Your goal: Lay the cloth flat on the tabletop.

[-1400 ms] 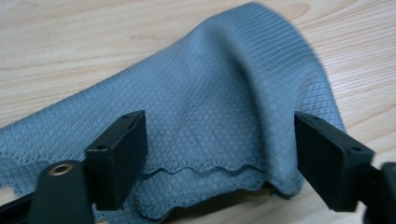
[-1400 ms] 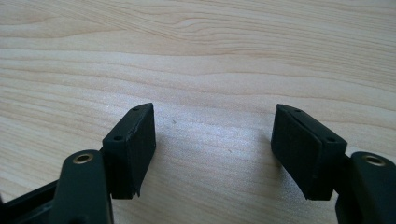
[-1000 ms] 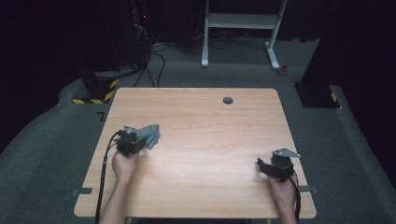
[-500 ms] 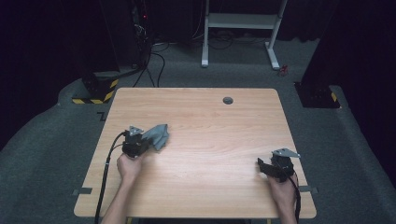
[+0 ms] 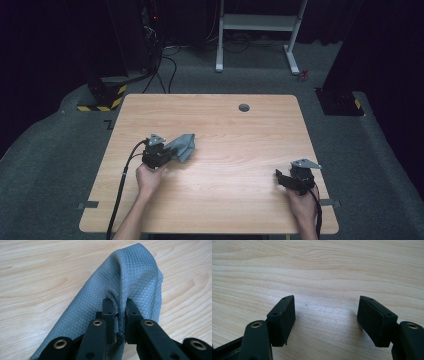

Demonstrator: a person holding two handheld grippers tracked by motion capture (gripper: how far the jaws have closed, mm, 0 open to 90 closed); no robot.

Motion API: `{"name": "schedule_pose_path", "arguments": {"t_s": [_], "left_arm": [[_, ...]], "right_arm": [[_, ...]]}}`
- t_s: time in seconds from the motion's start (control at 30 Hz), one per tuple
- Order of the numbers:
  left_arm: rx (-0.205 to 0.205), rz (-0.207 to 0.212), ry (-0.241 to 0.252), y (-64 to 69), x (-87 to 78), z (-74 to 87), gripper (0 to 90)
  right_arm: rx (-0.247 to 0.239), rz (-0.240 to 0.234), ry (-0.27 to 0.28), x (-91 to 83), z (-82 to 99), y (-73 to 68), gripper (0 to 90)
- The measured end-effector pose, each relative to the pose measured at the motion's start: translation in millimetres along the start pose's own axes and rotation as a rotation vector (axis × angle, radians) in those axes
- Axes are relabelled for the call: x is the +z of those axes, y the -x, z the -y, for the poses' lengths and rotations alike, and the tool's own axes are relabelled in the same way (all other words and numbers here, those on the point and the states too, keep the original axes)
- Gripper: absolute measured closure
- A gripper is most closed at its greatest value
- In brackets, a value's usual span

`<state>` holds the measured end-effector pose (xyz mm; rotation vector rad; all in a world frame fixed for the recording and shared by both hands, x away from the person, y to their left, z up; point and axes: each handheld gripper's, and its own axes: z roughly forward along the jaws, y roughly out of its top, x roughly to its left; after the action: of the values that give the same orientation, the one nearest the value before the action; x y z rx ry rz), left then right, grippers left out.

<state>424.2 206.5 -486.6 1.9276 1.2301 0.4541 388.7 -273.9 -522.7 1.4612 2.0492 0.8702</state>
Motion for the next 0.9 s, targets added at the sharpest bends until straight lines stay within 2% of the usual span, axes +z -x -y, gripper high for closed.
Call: {"name": "schedule_pose_path", "arguments": {"t_s": [0.1,0.17,0.3,0.33,0.6,0.63,0.7,0.9], "left_arm": [[0.017,0.018,-0.003,8.2,3.4,-3.5,81.5],[0.011,0.046,0.002,15.6,7.7,-5.6,81.4],[0.014,0.068,-0.001,22.9,12.7,-7.0,81.5],[0.025,0.081,-0.003,28.1,15.7,-8.3,81.4],[0.030,0.108,-0.009,41.3,23.1,-11.3,81.5],[0.036,0.112,-0.011,43.0,24.0,-11.7,81.5],[0.041,0.145,-0.008,46.2,26.3,-12.6,81.5],[0.077,0.158,-0.035,61.6,34.5,-18.4,81.5]], "right_arm": [[0.000,-0.001,-0.001,-0.1,0.0,0.0,30.7],[0.000,-0.001,-0.001,0.0,0.0,0.0,30.7],[0.000,-0.001,-0.001,0.0,-0.1,0.0,30.7],[-0.002,-0.002,0.001,0.3,-0.2,-0.2,30.7],[-0.002,-0.003,0.000,0.2,-0.2,-0.2,30.7],[-0.002,-0.003,0.000,0.2,-0.2,-0.2,30.7],[-0.001,-0.003,0.000,0.2,-0.2,-0.2,30.7],[-0.004,-0.006,-0.001,0.3,-0.3,-0.5,30.7]]}}
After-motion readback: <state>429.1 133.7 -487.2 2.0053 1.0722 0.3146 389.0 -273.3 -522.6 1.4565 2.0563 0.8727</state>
